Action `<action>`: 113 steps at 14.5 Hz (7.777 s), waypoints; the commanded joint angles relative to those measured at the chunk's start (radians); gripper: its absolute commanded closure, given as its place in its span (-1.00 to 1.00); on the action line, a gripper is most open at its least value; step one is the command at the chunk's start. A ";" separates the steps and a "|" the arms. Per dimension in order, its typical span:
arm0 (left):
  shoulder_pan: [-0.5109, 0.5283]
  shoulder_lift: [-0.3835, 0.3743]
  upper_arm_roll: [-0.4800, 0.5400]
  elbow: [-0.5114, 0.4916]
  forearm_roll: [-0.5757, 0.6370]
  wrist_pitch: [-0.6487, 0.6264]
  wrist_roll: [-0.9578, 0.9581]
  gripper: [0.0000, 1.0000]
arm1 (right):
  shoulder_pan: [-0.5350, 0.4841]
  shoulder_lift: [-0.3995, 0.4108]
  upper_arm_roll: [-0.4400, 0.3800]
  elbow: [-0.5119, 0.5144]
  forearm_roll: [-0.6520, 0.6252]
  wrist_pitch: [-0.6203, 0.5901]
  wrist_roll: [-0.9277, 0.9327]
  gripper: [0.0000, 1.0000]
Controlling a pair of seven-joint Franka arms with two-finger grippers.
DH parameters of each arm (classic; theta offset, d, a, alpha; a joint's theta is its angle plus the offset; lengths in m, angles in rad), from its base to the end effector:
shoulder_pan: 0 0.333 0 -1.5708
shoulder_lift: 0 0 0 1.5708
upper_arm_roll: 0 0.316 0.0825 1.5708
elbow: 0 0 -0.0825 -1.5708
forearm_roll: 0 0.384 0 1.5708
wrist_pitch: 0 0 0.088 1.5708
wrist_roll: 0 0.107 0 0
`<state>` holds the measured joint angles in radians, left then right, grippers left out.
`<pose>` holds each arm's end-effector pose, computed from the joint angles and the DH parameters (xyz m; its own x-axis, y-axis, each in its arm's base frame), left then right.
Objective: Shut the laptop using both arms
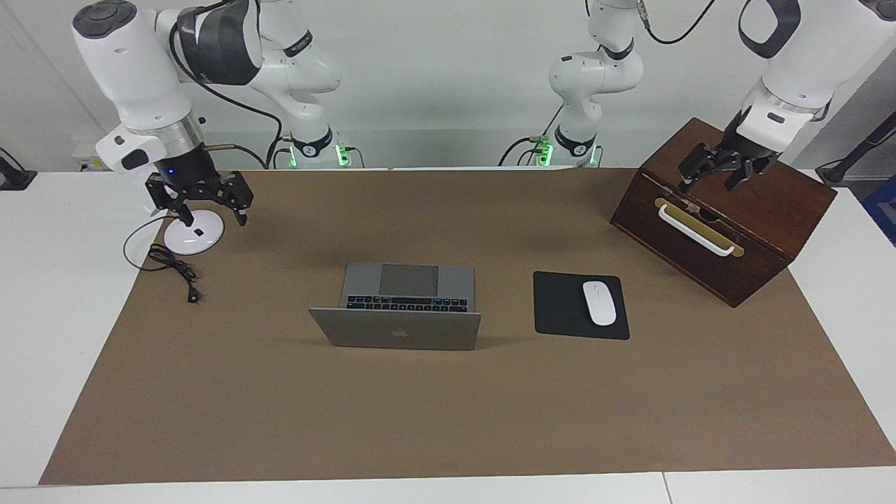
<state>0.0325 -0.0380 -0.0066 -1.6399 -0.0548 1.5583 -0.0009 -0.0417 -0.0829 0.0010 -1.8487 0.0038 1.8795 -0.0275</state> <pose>0.5400 0.0080 0.6119 0.9987 0.0261 -0.0436 0.0285 -0.9981 0.0544 0.5479 -0.0220 0.5650 0.9934 -0.0141 0.1135 -0.0141 -0.9999 -0.0005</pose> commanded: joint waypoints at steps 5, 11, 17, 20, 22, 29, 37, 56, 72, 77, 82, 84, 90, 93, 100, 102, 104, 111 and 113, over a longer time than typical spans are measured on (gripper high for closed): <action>-0.002 -0.020 -0.001 -0.020 0.021 0.014 -0.013 -1.00 | -0.007 -0.008 0.005 -0.018 0.025 0.026 -0.003 -1.00; 0.001 -0.020 -0.001 -0.020 0.021 0.014 -0.011 -1.00 | -0.004 -0.001 0.005 -0.018 0.022 0.076 -0.015 -1.00; 0.004 -0.022 -0.001 -0.024 0.021 0.016 -0.010 -1.00 | -0.006 0.077 0.005 0.031 0.004 0.217 -0.152 1.00; 0.003 -0.020 0.000 -0.024 0.021 0.026 -0.016 -1.00 | -0.001 0.109 0.007 0.046 -0.021 0.266 -0.166 1.00; 0.004 -0.020 -0.001 -0.026 0.021 0.034 -0.033 -1.00 | 0.000 0.156 0.008 0.116 -0.033 0.264 -0.166 1.00; 0.004 -0.022 -0.001 -0.031 0.015 0.040 -0.025 -1.00 | 0.074 0.515 0.083 0.619 -0.038 0.095 -0.002 1.00; 0.003 -0.022 0.000 -0.031 0.013 0.052 -0.037 1.00 | 0.290 0.525 0.083 0.579 -0.142 0.107 0.512 1.00; -0.114 -0.149 -0.006 -0.478 -0.079 0.743 -0.050 1.00 | 0.353 0.561 0.088 0.557 -0.249 0.210 0.406 1.00; -0.512 0.019 -0.006 -0.744 -0.157 1.419 -0.051 1.00 | 0.353 0.569 0.090 0.560 -0.234 0.204 0.406 1.00; -0.580 0.076 -0.007 -0.739 -0.157 1.519 -0.053 1.00 | 0.348 0.569 0.090 0.560 -0.206 0.202 0.406 1.00; -0.661 0.128 -0.006 -0.739 -0.157 1.571 -0.048 1.00 | 0.342 0.571 0.091 0.548 -0.150 0.207 0.408 1.00; -0.692 0.199 -0.006 -0.741 -0.158 1.655 -0.048 1.00 | 0.335 0.571 0.091 0.540 -0.136 0.205 0.408 1.00; -0.733 0.334 -0.007 -0.741 -0.157 1.867 -0.059 1.00 | 0.332 0.568 0.091 0.529 -0.104 0.207 0.408 1.00; -0.740 0.345 -0.007 -0.745 -0.157 1.890 -0.065 1.00 | 0.332 0.568 0.091 0.531 -0.105 0.204 0.408 1.00; -0.784 0.340 -0.006 -0.801 -0.158 1.909 -0.093 1.00 | 0.335 0.560 0.091 0.513 -0.100 0.191 0.414 1.00; -0.784 0.337 -0.006 -0.820 -0.158 1.913 -0.091 1.00 | 0.333 0.558 0.091 0.513 -0.055 0.164 0.414 1.00; -0.784 0.336 -0.006 -0.833 -0.158 1.919 -0.090 1.00 | 0.333 0.546 0.091 0.497 -0.012 0.126 0.413 1.00; -0.781 0.334 -0.004 -0.844 -0.158 1.916 -0.039 1.00 | 0.347 0.457 0.091 0.320 0.067 0.082 0.405 1.00; -0.778 0.334 -0.004 -0.844 -0.158 1.915 -0.028 1.00 | 0.348 0.440 0.091 0.275 0.082 0.089 0.405 1.00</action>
<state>-0.7304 0.3027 -0.0260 -2.4369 -0.1934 3.4715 -0.0619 0.3132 0.4151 0.0856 -1.4729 0.0494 1.9564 0.3911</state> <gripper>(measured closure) 0.991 0.991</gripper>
